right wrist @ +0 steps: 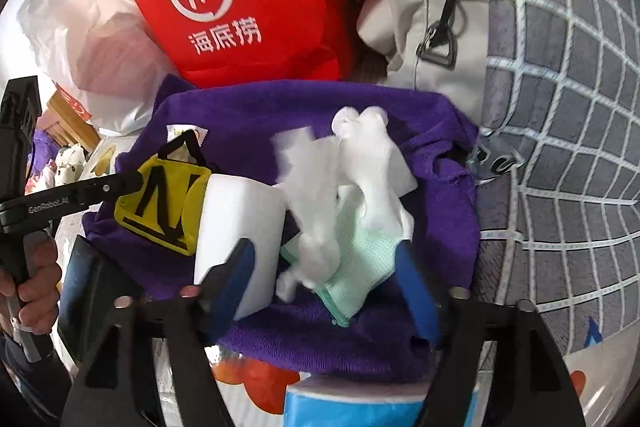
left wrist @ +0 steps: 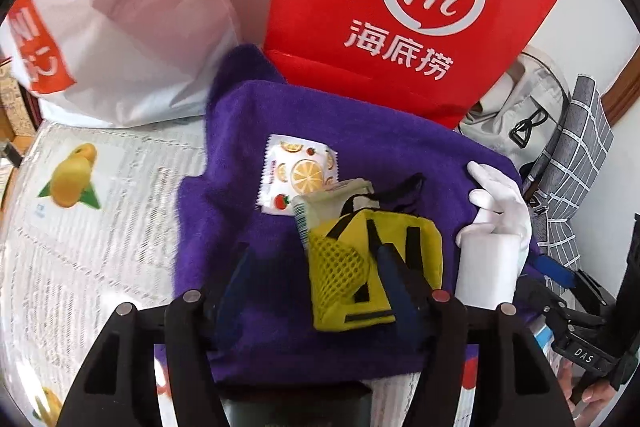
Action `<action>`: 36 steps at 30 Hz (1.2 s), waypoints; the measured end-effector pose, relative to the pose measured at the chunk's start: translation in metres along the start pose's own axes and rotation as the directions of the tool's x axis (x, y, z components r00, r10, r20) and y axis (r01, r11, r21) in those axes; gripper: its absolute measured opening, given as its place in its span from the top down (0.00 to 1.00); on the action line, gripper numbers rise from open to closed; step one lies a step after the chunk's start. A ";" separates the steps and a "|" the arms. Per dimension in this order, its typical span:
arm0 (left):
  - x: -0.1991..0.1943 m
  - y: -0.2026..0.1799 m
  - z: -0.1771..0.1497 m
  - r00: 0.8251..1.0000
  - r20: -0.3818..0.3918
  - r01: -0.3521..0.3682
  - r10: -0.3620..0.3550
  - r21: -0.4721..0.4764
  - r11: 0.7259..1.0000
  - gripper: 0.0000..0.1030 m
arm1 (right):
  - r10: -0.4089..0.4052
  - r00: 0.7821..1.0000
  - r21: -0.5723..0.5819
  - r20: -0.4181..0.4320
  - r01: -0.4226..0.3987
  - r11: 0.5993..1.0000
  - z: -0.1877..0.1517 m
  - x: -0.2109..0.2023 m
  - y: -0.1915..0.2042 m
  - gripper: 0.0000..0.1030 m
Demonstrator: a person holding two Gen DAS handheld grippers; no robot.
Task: Organize soft objects
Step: 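Carry the yellow bag and white tissue onto the purple towel and release both, then reach the right gripper to the black watch strap and close on it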
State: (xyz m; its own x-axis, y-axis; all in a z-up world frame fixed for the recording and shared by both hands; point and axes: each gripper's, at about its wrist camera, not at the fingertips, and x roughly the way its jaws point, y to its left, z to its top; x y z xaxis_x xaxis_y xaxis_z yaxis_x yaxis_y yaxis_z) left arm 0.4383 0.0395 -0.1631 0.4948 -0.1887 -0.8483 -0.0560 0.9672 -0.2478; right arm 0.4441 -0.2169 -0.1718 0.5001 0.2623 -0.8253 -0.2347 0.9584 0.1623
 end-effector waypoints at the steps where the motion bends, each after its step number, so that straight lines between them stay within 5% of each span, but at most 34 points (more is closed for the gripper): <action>1: -0.004 0.001 -0.001 1.000 0.003 -0.001 0.001 0.001 1.000 0.40 | -0.011 1.000 -0.002 0.004 0.011 1.000 -0.001 -0.003 0.001 0.28; 14: -0.087 0.012 -0.045 0.987 0.157 0.018 -0.018 0.003 1.000 0.40 | -0.042 0.991 0.026 0.127 0.039 0.999 -0.057 -0.095 0.021 0.28; 20: -0.118 0.018 -0.078 0.986 0.159 0.046 -0.046 0.002 0.999 0.40 | -0.017 0.993 0.046 0.118 0.012 0.999 -0.100 -0.120 0.029 0.28; 24: -0.130 0.015 -0.105 0.988 0.153 0.018 -0.021 0.020 1.000 0.40 | 0.000 0.995 0.021 0.096 -0.002 1.000 -0.133 -0.127 0.044 0.44; 36: -0.139 0.018 -0.179 0.991 0.135 -0.011 0.005 0.039 0.999 0.40 | 0.103 0.995 -0.113 0.002 -0.102 0.988 -0.212 -0.107 0.105 0.69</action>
State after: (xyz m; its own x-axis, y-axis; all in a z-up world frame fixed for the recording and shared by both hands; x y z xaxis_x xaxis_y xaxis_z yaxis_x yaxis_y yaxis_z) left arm 0.2136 0.0525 -0.1338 0.6074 -0.1587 -0.7784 -0.0276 0.9751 -0.2203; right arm 0.1890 -0.1685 -0.1813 0.4753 0.3598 -0.8029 -0.3776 0.9077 0.1832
